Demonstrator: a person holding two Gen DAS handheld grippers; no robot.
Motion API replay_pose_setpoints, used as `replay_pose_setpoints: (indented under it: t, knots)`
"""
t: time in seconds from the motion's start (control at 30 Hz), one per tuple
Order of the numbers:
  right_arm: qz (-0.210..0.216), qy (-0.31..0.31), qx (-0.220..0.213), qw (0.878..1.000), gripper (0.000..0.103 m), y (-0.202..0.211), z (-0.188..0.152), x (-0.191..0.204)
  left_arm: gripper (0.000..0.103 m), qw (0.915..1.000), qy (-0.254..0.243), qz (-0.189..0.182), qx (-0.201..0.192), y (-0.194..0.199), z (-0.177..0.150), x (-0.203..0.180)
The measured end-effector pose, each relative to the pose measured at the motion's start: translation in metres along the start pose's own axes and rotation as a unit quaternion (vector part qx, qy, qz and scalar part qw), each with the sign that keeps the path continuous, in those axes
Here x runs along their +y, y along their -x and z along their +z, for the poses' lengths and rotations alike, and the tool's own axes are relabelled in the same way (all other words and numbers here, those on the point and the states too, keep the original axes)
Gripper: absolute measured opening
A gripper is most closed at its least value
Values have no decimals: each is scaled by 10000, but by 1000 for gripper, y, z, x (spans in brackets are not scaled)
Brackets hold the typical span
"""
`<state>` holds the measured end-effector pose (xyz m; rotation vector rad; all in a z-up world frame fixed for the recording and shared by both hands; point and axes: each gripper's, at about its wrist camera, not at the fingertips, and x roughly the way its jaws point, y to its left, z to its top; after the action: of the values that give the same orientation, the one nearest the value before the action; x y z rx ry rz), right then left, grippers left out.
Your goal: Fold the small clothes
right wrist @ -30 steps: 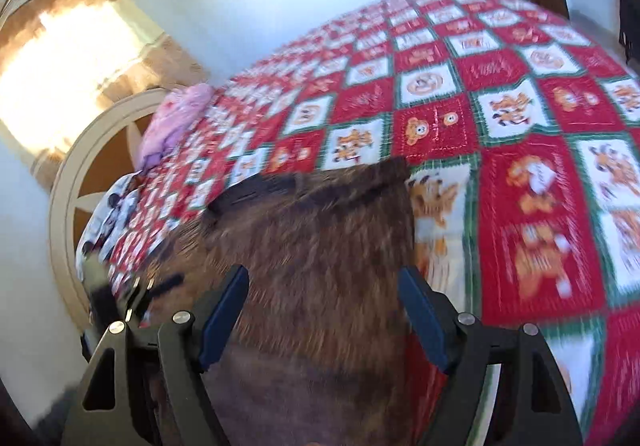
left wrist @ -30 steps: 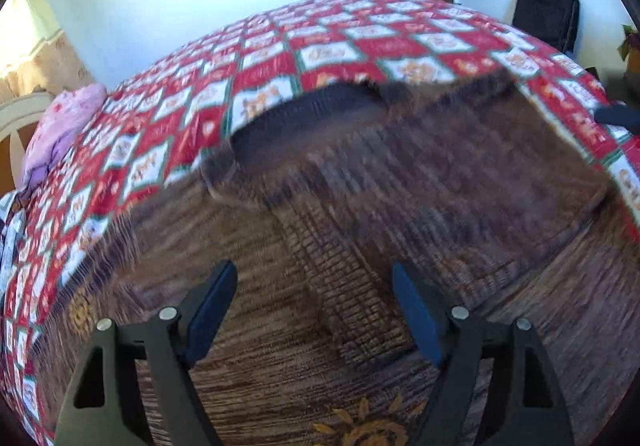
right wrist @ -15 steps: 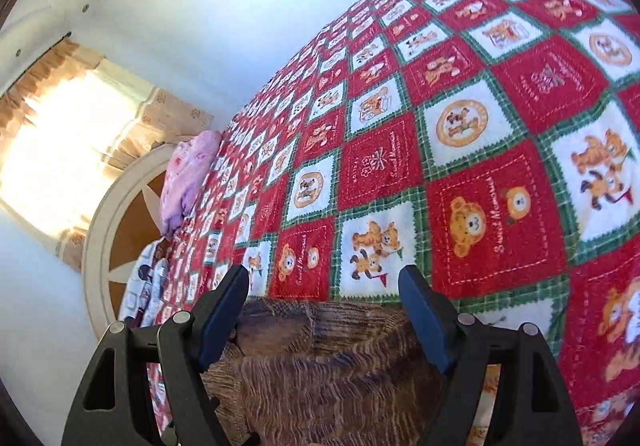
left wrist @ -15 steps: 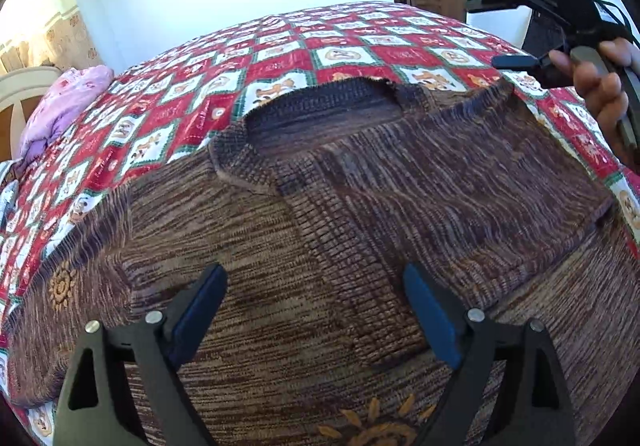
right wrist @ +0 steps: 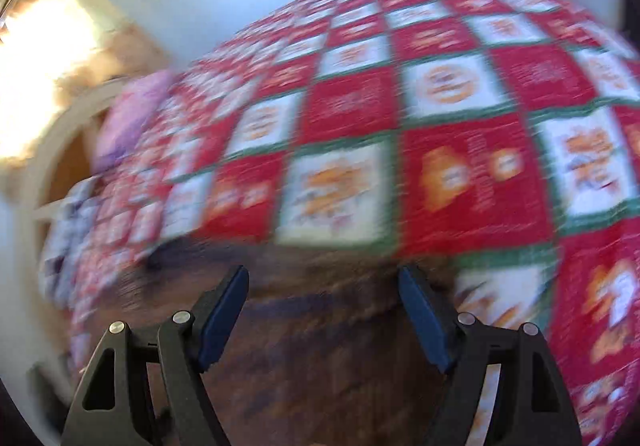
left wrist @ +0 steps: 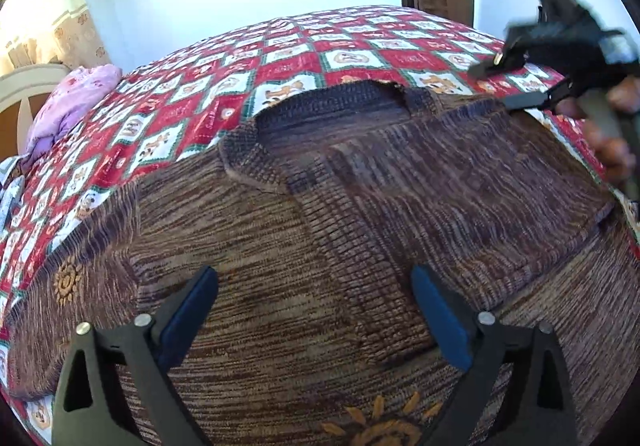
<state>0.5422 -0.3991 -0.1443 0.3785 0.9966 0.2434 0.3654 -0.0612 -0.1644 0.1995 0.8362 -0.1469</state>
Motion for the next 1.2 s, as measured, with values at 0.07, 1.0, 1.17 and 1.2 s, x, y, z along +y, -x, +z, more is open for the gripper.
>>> replay_pose_setpoints:
  t: [0.07,1.0,1.17,1.2]
  knots:
    - [26,-98,-45,9999,78,2,-1,-1,103,10000,55,-28,16,0,0,1]
    - [53,1944,232,9806,78,41,-155,146,103,9952,958,-149,-144,54,-36,63]
    - [134,2571,497,9650,80,22,-183,181,103,9945,937,271,-373,84,-49,103]
    - [212,2579,502,9646,80,24,-184,184,103,9936,973,426,-383,90,-53,117]
